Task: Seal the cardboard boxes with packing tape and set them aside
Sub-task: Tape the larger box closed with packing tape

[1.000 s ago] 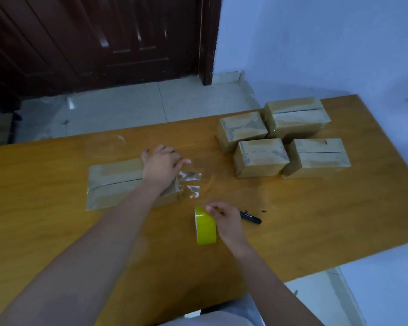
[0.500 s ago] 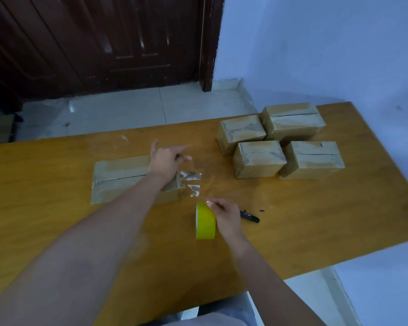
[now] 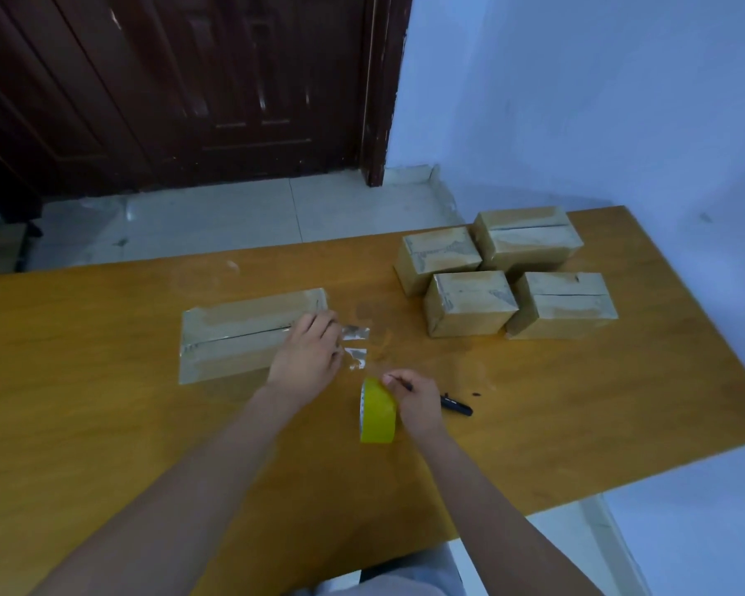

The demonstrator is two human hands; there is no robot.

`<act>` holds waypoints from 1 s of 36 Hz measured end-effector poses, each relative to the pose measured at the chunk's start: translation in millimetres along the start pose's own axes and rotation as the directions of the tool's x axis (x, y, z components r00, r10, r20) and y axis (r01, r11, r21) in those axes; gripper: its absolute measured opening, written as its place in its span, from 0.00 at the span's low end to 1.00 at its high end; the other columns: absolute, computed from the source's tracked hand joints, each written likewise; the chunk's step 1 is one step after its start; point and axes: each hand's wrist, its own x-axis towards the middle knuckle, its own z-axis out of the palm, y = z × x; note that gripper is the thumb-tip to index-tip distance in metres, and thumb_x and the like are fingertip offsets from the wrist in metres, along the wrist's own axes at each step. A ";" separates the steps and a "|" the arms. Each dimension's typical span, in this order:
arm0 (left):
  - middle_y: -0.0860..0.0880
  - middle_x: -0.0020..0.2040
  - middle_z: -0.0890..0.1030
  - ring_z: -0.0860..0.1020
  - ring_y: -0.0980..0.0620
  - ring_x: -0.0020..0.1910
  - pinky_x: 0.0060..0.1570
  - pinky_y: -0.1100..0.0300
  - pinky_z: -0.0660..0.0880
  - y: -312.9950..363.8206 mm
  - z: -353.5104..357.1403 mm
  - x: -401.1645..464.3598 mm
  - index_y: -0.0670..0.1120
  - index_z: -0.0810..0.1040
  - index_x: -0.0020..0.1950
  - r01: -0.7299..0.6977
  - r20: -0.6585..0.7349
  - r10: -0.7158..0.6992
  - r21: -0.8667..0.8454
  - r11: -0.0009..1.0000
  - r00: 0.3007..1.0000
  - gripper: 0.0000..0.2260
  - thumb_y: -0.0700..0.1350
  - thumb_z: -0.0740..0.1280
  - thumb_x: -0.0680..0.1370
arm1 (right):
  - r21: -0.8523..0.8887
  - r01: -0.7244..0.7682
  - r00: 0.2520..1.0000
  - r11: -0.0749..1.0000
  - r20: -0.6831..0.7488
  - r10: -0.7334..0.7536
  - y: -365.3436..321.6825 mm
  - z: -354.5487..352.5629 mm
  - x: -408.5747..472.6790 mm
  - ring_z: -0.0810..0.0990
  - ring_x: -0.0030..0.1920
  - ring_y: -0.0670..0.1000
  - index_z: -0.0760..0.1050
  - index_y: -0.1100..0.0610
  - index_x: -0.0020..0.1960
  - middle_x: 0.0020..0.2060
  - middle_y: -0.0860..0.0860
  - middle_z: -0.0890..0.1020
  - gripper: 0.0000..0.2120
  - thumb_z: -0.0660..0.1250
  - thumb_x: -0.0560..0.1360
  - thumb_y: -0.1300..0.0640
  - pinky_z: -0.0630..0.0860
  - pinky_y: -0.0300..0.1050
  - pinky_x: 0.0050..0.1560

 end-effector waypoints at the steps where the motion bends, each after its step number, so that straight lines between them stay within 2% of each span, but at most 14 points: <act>1: 0.44 0.53 0.78 0.73 0.44 0.53 0.51 0.52 0.75 3.8 0.5 1.4 0.40 0.78 0.47 0.051 0.003 -0.051 -0.012 0.999 0.999 0.10 0.39 0.73 0.68 | 0.001 0.000 1.000 1.000 0.002 0.000 0.5 0.3 -0.2 0.76 0.41 0.47 0.81 0.61 0.48 0.37 0.46 0.79 0.06 0.65 0.77 0.61 0.71 0.36 0.41; 5: 0.45 0.52 0.75 0.71 0.45 0.52 0.51 0.54 0.68 18.9 -0.7 13.0 0.42 0.76 0.47 0.256 0.024 -0.255 -0.059 0.965 0.967 0.06 0.39 0.68 0.72 | 0.016 0.001 1.000 1.000 0.004 -0.001 1.8 1.9 0.1 0.75 0.39 0.42 0.80 0.63 0.48 0.40 0.48 0.79 0.06 0.64 0.77 0.63 0.69 0.26 0.36; 9: 0.49 0.54 0.74 0.68 0.48 0.55 0.55 0.60 0.62 29.0 0.3 21.6 0.44 0.76 0.53 0.327 0.001 -0.328 -0.053 0.943 0.945 0.07 0.39 0.62 0.77 | 0.027 -0.022 1.000 0.999 0.002 0.022 1.5 3.5 0.6 0.75 0.40 0.39 0.80 0.66 0.51 0.42 0.49 0.79 0.08 0.65 0.77 0.63 0.69 0.25 0.37; 12: 0.50 0.54 0.75 0.67 0.50 0.55 0.52 0.64 0.60 29.6 -0.8 24.4 0.45 0.78 0.54 0.382 -0.004 -0.385 -0.102 0.918 0.923 0.10 0.37 0.60 0.77 | 0.023 -0.038 0.999 0.999 0.002 0.038 -2.8 2.8 -1.3 0.76 0.40 0.45 0.80 0.65 0.50 0.43 0.53 0.81 0.08 0.65 0.77 0.62 0.69 0.28 0.37; 14: 0.50 0.53 0.77 0.67 0.49 0.54 0.49 0.65 0.59 28.5 -2.6 25.7 0.44 0.80 0.52 0.412 -0.008 -0.418 -0.159 0.897 0.908 0.10 0.36 0.61 0.77 | -0.014 -0.031 0.999 0.999 -0.012 0.031 -5.4 0.6 -1.7 0.78 0.41 0.54 0.81 0.64 0.49 0.44 0.59 0.82 0.07 0.65 0.77 0.61 0.69 0.37 0.37; 16: 0.49 0.51 0.78 0.68 0.49 0.53 0.47 0.66 0.61 27.1 -4.9 26.4 0.43 0.81 0.50 0.435 -0.002 -0.449 -0.245 0.867 0.893 0.09 0.35 0.61 0.77 | -0.099 -0.007 1.000 0.995 -0.008 0.006 -6.9 -3.5 -0.5 0.77 0.43 0.61 0.81 0.64 0.47 0.44 0.63 0.82 0.08 0.65 0.77 0.60 0.65 0.42 0.37; 17: 0.49 0.51 0.79 0.68 0.48 0.54 0.46 0.66 0.61 26.5 -6.4 27.2 0.43 0.81 0.49 0.445 0.009 -0.462 -0.283 0.850 0.887 0.09 0.35 0.62 0.77 | -0.177 0.005 1.000 0.984 0.006 -0.004 -8.0 -6.8 0.1 0.76 0.41 0.60 0.80 0.65 0.47 0.43 0.62 0.82 0.09 0.65 0.77 0.60 0.63 0.43 0.35; 19: 0.47 0.50 0.79 0.69 0.47 0.54 0.46 0.66 0.62 25.4 -9.9 28.4 0.42 0.82 0.49 0.466 0.028 -0.493 -0.378 0.800 0.869 0.08 0.35 0.62 0.78 | -0.384 0.049 0.998 0.922 0.050 -0.033 -12.2 -15.8 -0.1 0.71 0.34 0.53 0.78 0.65 0.43 0.36 0.59 0.79 0.11 0.63 0.79 0.59 0.60 0.45 0.31; 21: 0.45 0.52 0.79 0.72 0.46 0.55 0.51 0.64 0.66 22.7 -15.7 29.4 0.40 0.81 0.51 0.488 0.051 -0.550 -0.534 0.690 0.834 0.09 0.34 0.61 0.78 | -0.591 0.111 0.993 0.799 0.088 -0.073 -14.7 -25.8 -0.4 0.69 0.31 0.50 0.73 0.60 0.39 0.31 0.52 0.73 0.12 0.60 0.80 0.58 0.60 0.43 0.28; 23: 0.46 0.54 0.77 0.75 0.47 0.54 0.55 0.60 0.71 16.4 -25.6 26.9 0.42 0.80 0.54 0.492 0.077 -0.608 -0.672 0.553 0.790 0.10 0.34 0.60 0.80 | -0.752 0.174 0.985 0.636 0.131 -0.114 -14.2 -31.7 -0.3 0.75 0.40 0.53 0.73 0.55 0.39 0.35 0.51 0.75 0.12 0.57 0.80 0.60 0.66 0.44 0.34; 25: 0.48 0.55 0.75 0.75 0.48 0.55 0.59 0.57 0.72 7.1 -38.8 20.0 0.45 0.78 0.53 0.463 0.037 -0.650 -0.733 0.499 0.759 0.11 0.34 0.59 0.80 | -0.843 0.205 0.979 0.497 0.167 -0.121 -9.5 -30.5 -2.9 0.74 0.53 0.56 0.76 0.54 0.44 0.43 0.51 0.77 0.12 0.55 0.79 0.61 0.69 0.45 0.44; 29: 0.44 0.56 0.75 0.71 0.42 0.61 0.64 0.52 0.67 -23.8 -62.5 -4.6 0.40 0.77 0.57 0.489 -0.139 -0.745 -0.674 0.554 0.652 0.10 0.34 0.61 0.79 | -0.898 0.192 0.981 0.397 0.178 -0.071 13.1 -18.8 -11.2 0.64 0.66 0.57 0.74 0.56 0.62 0.62 0.52 0.74 0.15 0.52 0.81 0.63 0.67 0.51 0.61; 33: 0.37 0.57 0.76 0.70 0.36 0.59 0.59 0.52 0.62 -62.3 -79.3 -35.9 0.37 0.78 0.56 0.648 -0.269 -0.781 -0.442 0.620 0.564 0.09 0.36 0.65 0.77 | -0.892 0.157 0.988 0.424 0.146 -0.058 30.3 -12.0 -8.2 0.63 0.67 0.56 0.75 0.57 0.60 0.63 0.52 0.73 0.14 0.54 0.81 0.61 0.67 0.47 0.64; 36: 0.38 0.62 0.72 0.66 0.38 0.63 0.61 0.48 0.62 -78.3 -84.9 -51.7 0.38 0.74 0.62 0.770 -0.198 -0.854 -0.370 0.520 0.481 0.13 0.42 0.63 0.79 | -0.898 0.150 0.988 0.413 0.122 -0.094 36.6 -9.9 -5.3 0.64 0.67 0.55 0.76 0.56 0.59 0.63 0.51 0.74 0.13 0.54 0.81 0.59 0.66 0.46 0.65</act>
